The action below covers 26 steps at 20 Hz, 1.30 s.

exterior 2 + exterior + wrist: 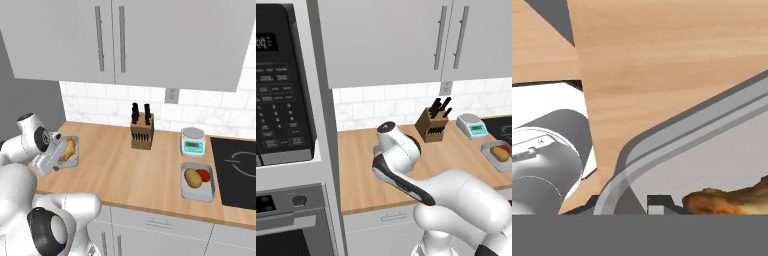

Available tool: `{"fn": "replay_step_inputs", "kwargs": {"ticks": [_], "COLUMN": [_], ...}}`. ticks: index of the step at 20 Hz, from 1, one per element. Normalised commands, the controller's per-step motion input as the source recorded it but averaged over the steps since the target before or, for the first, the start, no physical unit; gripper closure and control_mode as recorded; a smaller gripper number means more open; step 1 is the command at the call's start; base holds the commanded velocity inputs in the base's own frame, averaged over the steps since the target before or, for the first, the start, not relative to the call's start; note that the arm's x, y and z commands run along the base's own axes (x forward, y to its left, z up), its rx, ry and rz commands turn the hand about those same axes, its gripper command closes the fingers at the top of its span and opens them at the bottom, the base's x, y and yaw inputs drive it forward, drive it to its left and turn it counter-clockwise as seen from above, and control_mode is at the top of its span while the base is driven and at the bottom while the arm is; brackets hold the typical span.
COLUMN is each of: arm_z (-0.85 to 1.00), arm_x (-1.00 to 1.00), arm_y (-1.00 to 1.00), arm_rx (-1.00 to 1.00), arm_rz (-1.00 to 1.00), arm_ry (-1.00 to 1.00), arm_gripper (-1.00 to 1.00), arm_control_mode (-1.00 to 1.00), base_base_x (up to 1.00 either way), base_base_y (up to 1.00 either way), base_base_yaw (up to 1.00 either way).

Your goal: Take the meat container that has the chicken drumstick and place it on the second highest rack of the freezer. Then take the vegetable container that has the potato and tomato and place it on the highest rack of the freezer.

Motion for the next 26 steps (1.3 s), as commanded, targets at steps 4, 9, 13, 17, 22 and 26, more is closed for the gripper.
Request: {"fn": "replay_step_inputs", "kwargs": {"ticks": [4, 9, 13, 17, 22, 26], "arm_z": [1.00, 1.00, 0.98, 0.84, 0.60, 0.45], "arm_x": [-0.82, -0.69, -0.71, -0.82, -0.37, -0.07], "arm_y": [-0.07, -0.09, -0.14, -0.24, -0.40, -0.52], "arm_rx": [0.08, 0.10, 0.12, 0.11, 0.10, 0.13], "arm_rz": [-0.03, -0.01, 0.00, -0.04, -0.05, -0.06], "arm_ry": [-0.01, 0.00, -0.02, -0.06, -0.04, -0.03], "arm_gripper": [1.00, 1.00, 1.00, 1.00, 1.00, 1.00], "arm_control_mode": [-1.00, -1.00, -1.00, -1.00, -1.00, -1.00], "base_base_x": [0.00, 0.00, 0.00, 0.00, 0.00, 0.00], "base_base_y": [0.00, 0.00, 0.00, 0.00, 0.00, 0.00], "base_base_yaw": [0.00, 0.00, 0.00, 0.00, 0.00, 0.00]}}
